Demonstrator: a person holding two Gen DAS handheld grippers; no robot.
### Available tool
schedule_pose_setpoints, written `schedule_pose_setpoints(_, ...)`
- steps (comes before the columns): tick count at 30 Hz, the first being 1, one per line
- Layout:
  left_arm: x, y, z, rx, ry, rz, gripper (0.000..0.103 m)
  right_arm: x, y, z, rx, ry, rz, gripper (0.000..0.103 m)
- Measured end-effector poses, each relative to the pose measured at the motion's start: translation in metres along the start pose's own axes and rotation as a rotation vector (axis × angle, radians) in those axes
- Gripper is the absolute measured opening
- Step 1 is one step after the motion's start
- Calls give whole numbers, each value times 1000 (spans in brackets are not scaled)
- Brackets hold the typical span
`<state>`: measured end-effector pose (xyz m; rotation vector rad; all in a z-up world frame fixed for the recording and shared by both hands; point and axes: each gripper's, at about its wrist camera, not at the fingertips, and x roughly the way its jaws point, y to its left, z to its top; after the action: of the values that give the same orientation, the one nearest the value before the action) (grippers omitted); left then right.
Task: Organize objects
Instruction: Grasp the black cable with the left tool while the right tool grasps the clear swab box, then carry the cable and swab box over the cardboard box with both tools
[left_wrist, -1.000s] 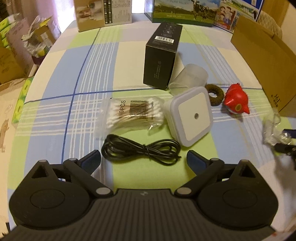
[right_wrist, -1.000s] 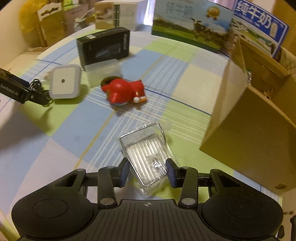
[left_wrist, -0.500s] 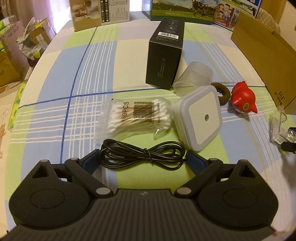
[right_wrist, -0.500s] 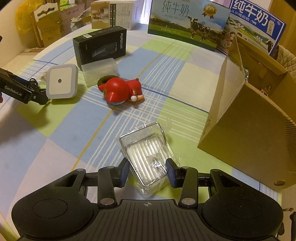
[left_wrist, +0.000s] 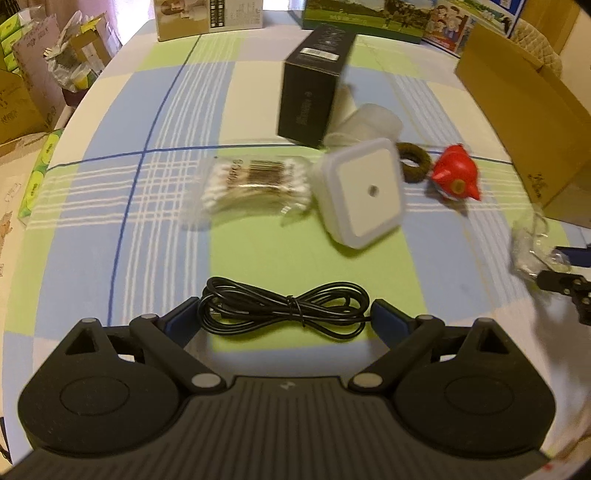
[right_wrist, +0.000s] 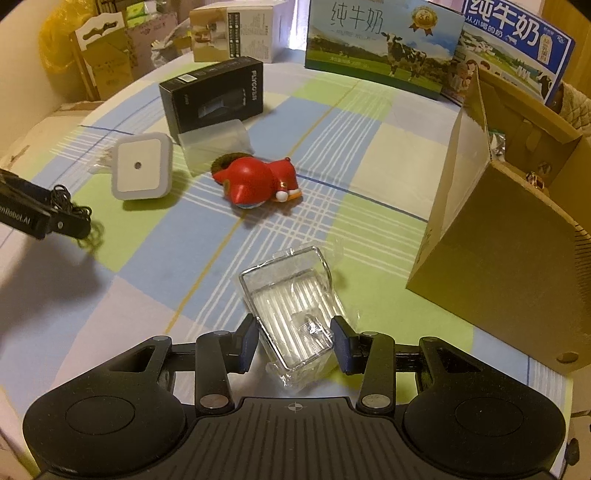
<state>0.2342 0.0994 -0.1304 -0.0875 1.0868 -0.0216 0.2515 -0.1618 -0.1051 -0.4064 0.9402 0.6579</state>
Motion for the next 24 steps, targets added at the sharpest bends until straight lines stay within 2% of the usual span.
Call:
schedule_pose_setpoints(10, -31, -36, 5, 33, -53, -53, 95, -26, 2, 0, -6, -48, 45, 39)
schedule_pose_setpoints(24, -68, -104, 34, 141, -149, -130, 95, -93, -20, -6, 63, -164, 75, 39)
